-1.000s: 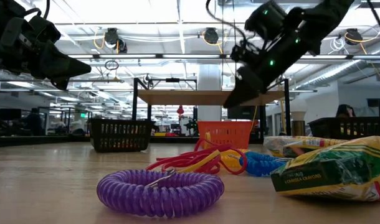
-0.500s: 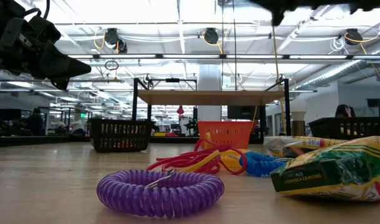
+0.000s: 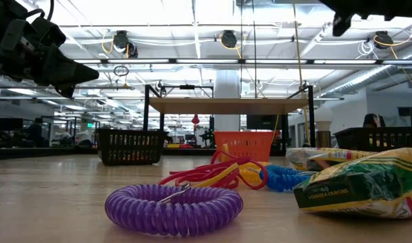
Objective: Pick & Place Office Desk Supplies
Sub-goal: Put the crayon box into the right black bin
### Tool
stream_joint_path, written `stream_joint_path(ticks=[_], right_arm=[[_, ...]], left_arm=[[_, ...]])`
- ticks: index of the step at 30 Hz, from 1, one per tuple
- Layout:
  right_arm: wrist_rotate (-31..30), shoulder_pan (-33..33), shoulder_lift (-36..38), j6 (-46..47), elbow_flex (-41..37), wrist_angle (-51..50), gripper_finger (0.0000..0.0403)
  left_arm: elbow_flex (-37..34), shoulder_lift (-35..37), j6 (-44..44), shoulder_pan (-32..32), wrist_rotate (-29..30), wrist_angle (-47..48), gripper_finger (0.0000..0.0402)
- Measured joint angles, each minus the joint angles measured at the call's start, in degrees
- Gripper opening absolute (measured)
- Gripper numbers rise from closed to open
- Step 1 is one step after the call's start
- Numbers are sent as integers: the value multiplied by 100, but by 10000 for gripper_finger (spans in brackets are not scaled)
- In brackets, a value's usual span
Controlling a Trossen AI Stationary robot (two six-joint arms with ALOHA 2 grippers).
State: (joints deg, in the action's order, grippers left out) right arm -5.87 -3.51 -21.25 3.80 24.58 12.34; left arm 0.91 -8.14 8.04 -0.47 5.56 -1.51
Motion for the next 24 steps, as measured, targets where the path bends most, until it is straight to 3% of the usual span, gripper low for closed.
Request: stream_joint_path(ticks=[8, 24], right_arm=[[2, 0, 745, 345, -506, -50, 0], [-2, 0, 1110, 679, -1180, -63, 0]], left_arm=[[0, 0, 6, 0, -2, -1, 19], [-2, 0, 10, 0, -2, -1, 19]])
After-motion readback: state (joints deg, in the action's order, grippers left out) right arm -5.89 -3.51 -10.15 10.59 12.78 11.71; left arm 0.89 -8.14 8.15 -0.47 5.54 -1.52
